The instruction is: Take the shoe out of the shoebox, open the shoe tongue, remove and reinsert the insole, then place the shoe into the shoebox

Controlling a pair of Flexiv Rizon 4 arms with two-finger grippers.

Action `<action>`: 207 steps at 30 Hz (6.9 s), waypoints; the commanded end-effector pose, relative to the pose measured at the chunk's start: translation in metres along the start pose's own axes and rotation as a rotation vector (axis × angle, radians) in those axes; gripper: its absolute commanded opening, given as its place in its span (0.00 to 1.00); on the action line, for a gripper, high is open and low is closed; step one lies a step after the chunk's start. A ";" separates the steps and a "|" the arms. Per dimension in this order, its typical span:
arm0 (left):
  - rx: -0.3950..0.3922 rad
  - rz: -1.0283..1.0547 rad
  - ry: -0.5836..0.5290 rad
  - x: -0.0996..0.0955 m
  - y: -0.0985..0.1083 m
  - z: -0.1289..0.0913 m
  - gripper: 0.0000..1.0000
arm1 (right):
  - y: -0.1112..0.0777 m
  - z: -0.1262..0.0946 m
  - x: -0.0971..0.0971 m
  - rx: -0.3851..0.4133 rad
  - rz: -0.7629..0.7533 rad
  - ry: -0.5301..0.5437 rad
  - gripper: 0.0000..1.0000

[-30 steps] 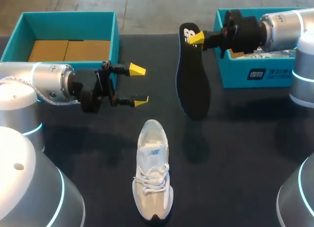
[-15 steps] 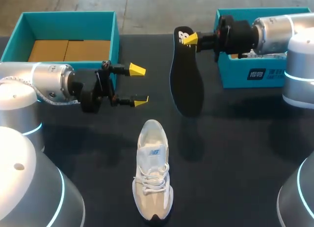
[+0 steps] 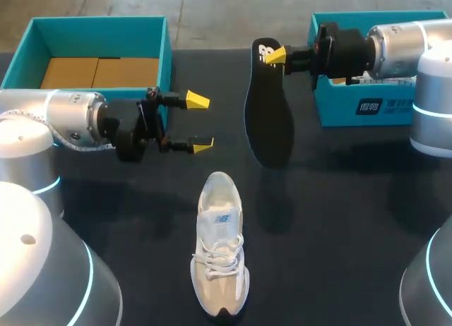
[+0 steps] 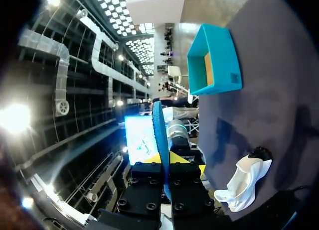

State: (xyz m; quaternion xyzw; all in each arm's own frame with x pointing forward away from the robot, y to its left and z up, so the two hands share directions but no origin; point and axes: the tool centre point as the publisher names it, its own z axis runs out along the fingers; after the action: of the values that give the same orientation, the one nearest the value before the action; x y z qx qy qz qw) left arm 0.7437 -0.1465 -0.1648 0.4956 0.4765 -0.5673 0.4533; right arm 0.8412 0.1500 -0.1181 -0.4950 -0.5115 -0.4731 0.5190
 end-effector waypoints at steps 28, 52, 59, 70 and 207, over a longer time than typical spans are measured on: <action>-0.013 0.196 0.013 0.011 -0.002 0.031 1.00 | -0.001 0.000 0.000 -0.002 0.001 -0.002 0.00; -0.029 0.261 -0.014 0.011 0.025 0.067 1.00 | -0.001 0.000 0.000 -0.002 0.001 -0.002 0.00; -0.023 0.258 -0.025 0.008 0.029 0.077 1.00 | -0.001 0.000 0.000 -0.002 0.001 -0.002 0.00; 0.003 0.252 -0.035 0.003 0.023 0.080 0.49 | -0.001 0.000 0.000 -0.002 0.001 -0.002 0.00; 0.281 -1.004 -0.131 -0.023 -0.001 -0.060 0.00 | -0.051 -0.017 -0.020 0.038 0.026 -0.011 1.00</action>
State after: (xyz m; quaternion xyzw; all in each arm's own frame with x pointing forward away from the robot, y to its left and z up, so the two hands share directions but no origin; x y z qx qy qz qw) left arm 0.7554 -0.0846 -0.1437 0.2742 0.5379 -0.7888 0.1153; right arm 0.7913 0.1297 -0.1365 -0.4930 -0.5169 -0.4542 0.5325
